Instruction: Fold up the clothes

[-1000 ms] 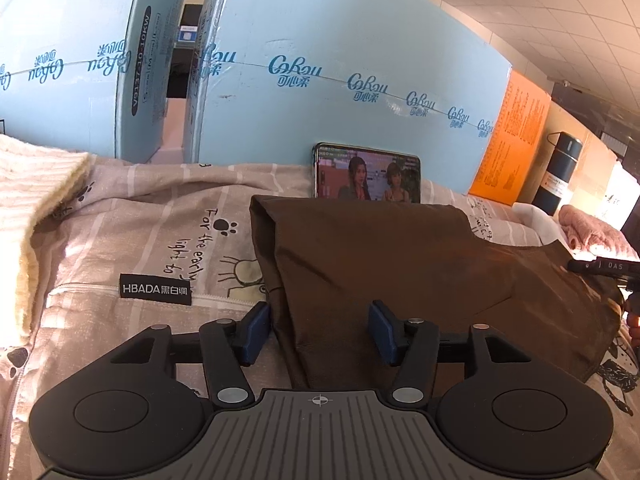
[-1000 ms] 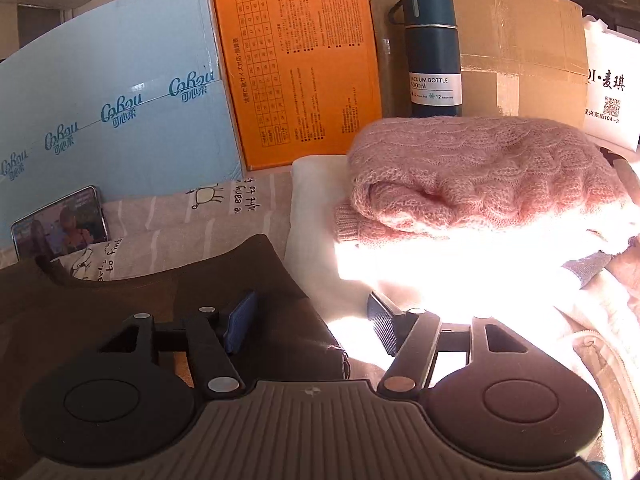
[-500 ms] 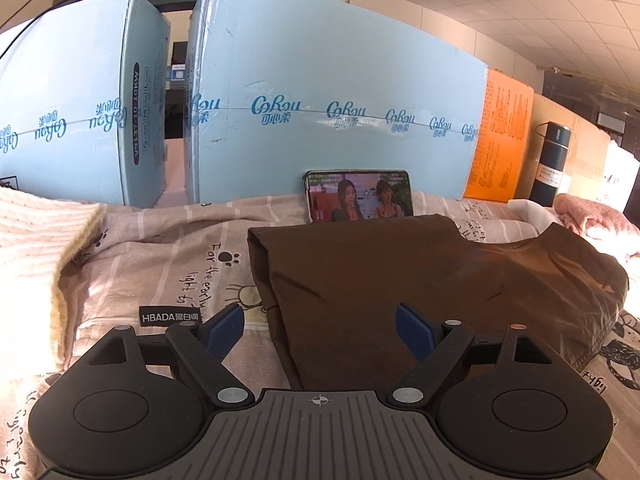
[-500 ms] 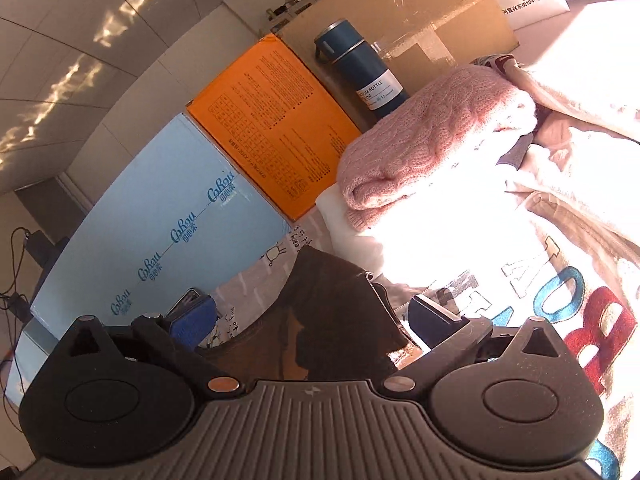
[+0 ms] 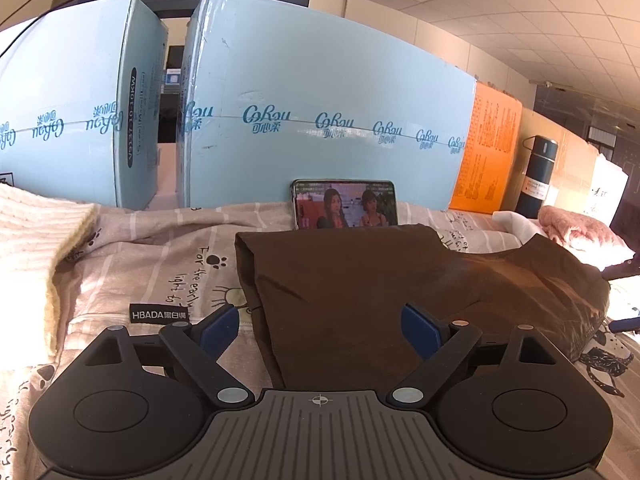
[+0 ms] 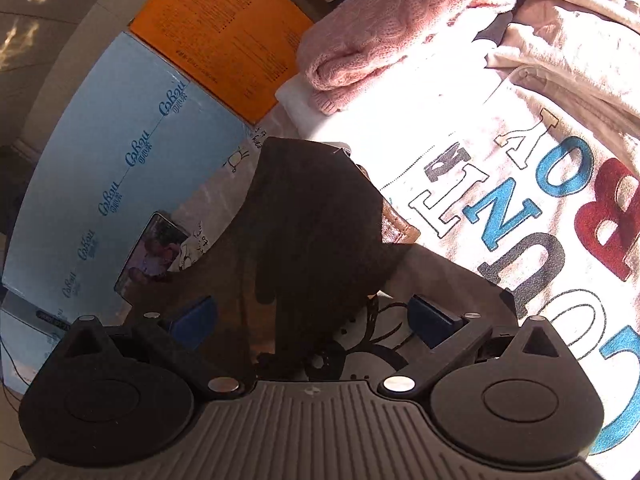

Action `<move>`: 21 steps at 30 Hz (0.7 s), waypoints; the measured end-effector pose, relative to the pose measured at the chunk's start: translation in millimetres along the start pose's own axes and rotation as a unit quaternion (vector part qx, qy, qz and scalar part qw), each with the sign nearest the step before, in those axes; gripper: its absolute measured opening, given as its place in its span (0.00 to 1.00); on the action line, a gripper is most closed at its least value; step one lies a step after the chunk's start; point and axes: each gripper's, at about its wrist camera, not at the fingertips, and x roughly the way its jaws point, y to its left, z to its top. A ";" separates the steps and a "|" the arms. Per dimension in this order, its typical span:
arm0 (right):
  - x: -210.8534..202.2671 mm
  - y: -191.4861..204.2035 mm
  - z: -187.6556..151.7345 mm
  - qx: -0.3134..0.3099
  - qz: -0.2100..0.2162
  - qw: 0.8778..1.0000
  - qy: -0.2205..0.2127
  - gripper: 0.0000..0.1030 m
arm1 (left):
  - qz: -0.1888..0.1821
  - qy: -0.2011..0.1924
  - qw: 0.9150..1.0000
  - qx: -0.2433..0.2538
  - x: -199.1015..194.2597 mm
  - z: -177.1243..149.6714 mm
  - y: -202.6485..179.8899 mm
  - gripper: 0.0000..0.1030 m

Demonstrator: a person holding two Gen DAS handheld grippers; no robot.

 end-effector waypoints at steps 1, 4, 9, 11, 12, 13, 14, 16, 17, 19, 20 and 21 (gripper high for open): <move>3.8 0.4 1.3 -0.001 0.008 1.000 -0.001 1.00 | -0.001 0.001 1.000 -0.001 0.6 -0.4 0.2 0.90; 15.7 -0.4 5.6 0.004 0.024 0.999 -0.023 1.00 | -0.002 0.004 1.000 -0.004 1.8 -1.4 0.8 0.90; 25.0 1.8 7.8 0.011 0.029 0.997 -0.065 1.00 | 0.001 0.007 1.000 -0.011 3.5 -2.5 3.1 0.90; 25.3 1.6 7.2 0.011 0.027 0.996 -0.078 0.93 | -0.003 0.007 1.000 -0.017 3.7 -2.4 4.4 0.90; 25.1 0.6 7.3 0.013 0.023 0.996 -0.083 0.88 | -0.004 0.008 1.000 -0.019 4.0 -2.4 4.9 0.90; 24.7 -0.6 7.5 0.016 0.018 0.996 -0.087 0.73 | -0.004 0.009 1.000 -0.021 4.4 -2.4 5.3 0.90; 24.4 -1.7 7.6 0.019 0.014 0.996 -0.091 0.61 | -0.004 0.011 1.000 -0.023 5.4 -2.4 6.1 0.90; 22.7 -3.9 8.1 0.024 0.012 0.995 -0.094 0.35 | -0.003 0.017 0.999 -0.028 7.7 -2.8 7.7 0.90; 21.6 -4.0 8.6 0.022 0.016 0.995 -0.094 0.25 | -0.001 0.021 0.999 -0.030 9.1 -3.3 8.5 0.90; 17.0 -3.0 7.1 0.021 0.031 0.994 -0.100 0.17 | 0.000 0.028 0.999 -0.033 11.5 -4.3 9.3 0.90; 14.2 -1.7 6.3 0.018 0.038 0.994 -0.104 0.15 | 0.000 0.032 0.999 -0.033 12.6 -5.0 9.5 0.90; 11.5 1.2 4.5 0.014 0.041 0.993 -0.108 0.14 | 0.000 0.035 0.999 -0.033 13.8 -5.5 9.7 0.90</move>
